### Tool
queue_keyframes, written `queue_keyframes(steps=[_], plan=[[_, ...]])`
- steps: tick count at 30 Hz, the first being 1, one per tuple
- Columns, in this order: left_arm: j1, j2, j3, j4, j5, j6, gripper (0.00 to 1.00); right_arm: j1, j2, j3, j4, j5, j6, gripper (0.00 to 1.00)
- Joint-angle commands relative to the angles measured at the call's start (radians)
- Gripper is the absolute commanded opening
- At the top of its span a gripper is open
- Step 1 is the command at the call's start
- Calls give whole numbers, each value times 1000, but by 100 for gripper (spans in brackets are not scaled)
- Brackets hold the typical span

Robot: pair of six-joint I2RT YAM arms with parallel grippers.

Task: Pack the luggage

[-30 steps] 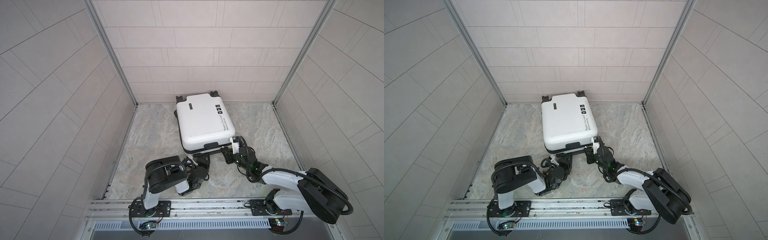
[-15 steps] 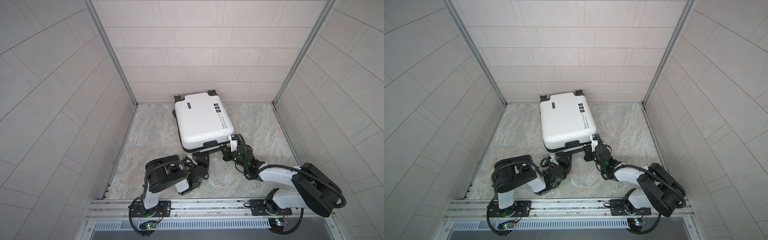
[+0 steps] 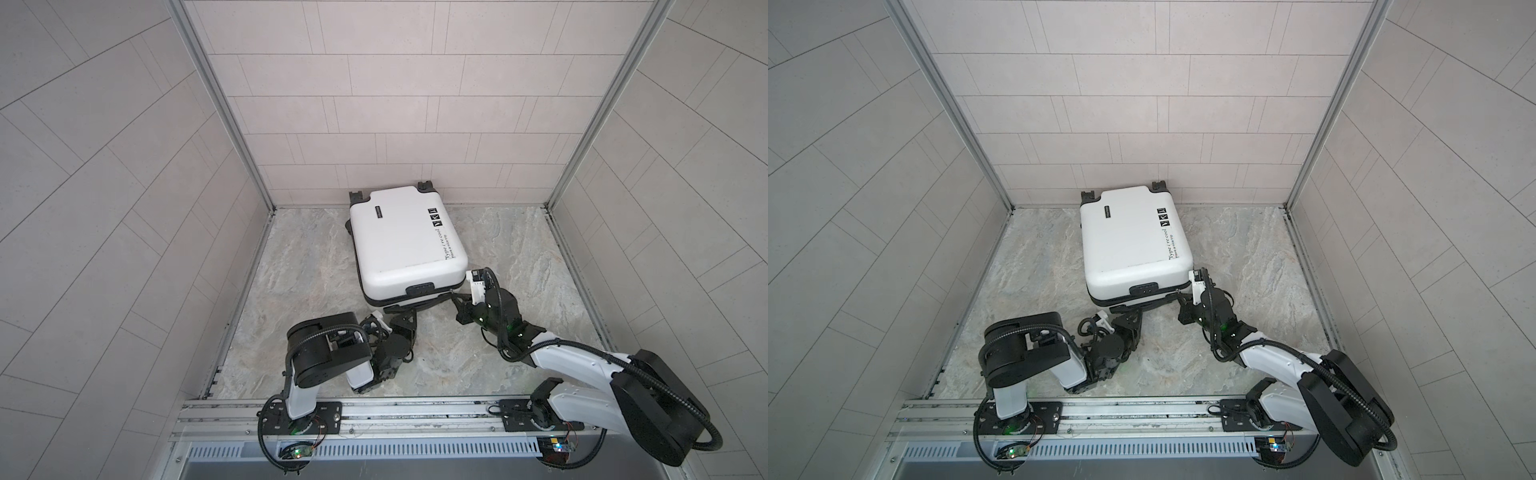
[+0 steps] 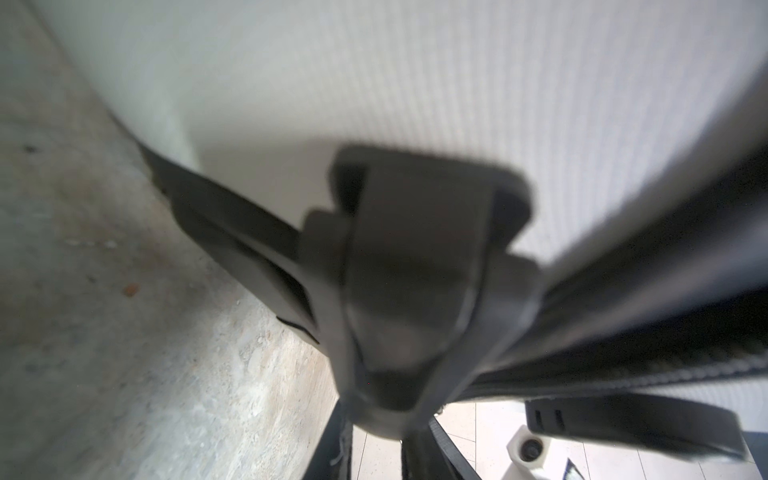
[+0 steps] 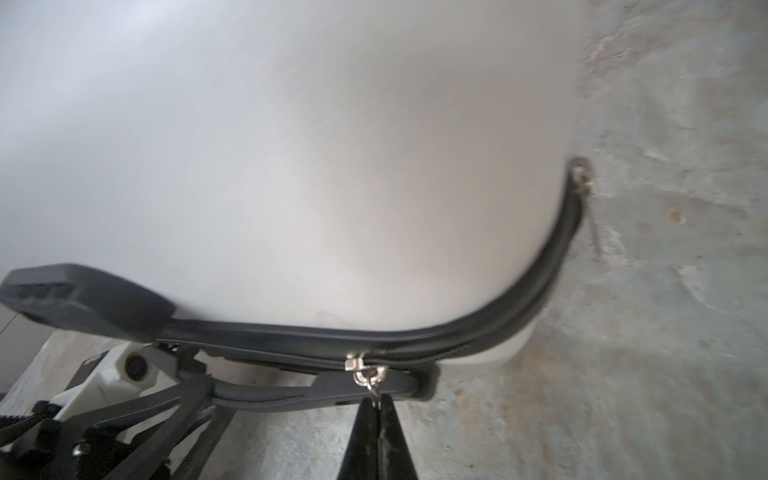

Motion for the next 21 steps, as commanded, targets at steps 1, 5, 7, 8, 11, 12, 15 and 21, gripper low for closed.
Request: queue_keyframes(steps=[1, 5, 7, 8, 11, 12, 15, 21], plan=[[-6, -17, -42, -39, -67, 1, 0, -61, -34, -25, -69, 65, -33, 0], [-5, -26, -46, -40, -57, 4, 0, -109, -62, -32, -103, 54, -53, 0], [-5, -31, -51, -39, -49, 6, 0, -143, -72, -33, -113, 41, -59, 0], [-5, -34, -52, -39, -43, 6, 0, -157, -74, -32, -114, 31, -62, 0], [-5, -42, -52, -39, -23, 8, 0, -199, -65, -18, -117, 1, -73, 0], [-6, -45, -52, -39, -16, 12, 0, -210, -57, -9, -118, -9, -78, 0], [-5, -48, -80, -39, 1, 18, 0, -232, -25, 30, -120, -46, -99, 0], [-6, -55, -94, -39, 18, 26, 0, -270, 46, 125, -162, -93, -150, 0]])
